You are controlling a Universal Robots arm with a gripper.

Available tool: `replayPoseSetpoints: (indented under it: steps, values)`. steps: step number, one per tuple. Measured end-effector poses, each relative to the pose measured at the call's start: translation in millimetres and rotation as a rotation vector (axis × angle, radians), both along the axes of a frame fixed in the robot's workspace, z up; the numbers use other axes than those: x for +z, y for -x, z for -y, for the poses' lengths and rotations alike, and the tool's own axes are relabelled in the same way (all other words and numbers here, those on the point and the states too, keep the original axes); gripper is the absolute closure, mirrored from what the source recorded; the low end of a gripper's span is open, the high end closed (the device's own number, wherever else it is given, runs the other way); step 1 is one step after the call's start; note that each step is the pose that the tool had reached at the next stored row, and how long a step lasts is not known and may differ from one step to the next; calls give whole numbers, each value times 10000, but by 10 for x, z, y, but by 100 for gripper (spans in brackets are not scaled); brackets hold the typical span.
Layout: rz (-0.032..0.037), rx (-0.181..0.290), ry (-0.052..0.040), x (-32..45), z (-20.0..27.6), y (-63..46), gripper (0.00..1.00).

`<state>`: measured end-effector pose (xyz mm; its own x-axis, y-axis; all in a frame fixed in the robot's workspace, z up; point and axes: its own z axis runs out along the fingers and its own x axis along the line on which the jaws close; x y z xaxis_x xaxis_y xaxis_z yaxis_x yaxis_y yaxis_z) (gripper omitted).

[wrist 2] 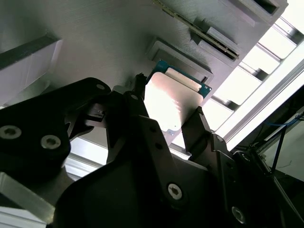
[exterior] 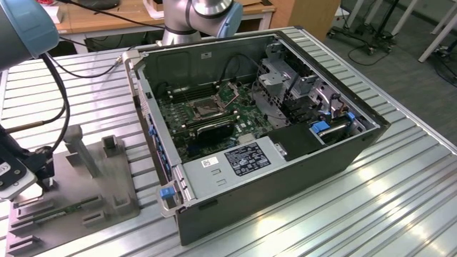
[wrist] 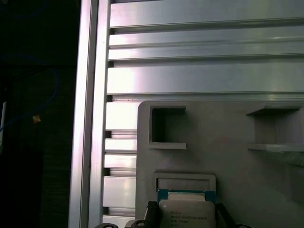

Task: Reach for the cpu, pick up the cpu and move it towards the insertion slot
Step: 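Pick up the cpu and move it towards the insertion slot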

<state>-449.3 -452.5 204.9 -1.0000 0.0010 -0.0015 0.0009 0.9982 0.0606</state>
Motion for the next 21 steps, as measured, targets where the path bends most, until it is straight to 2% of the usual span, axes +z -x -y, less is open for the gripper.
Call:
replayPoseSetpoints:
  steps: [21]
  values:
    - [-3, 0, 1, 19, 0, -1, 45]
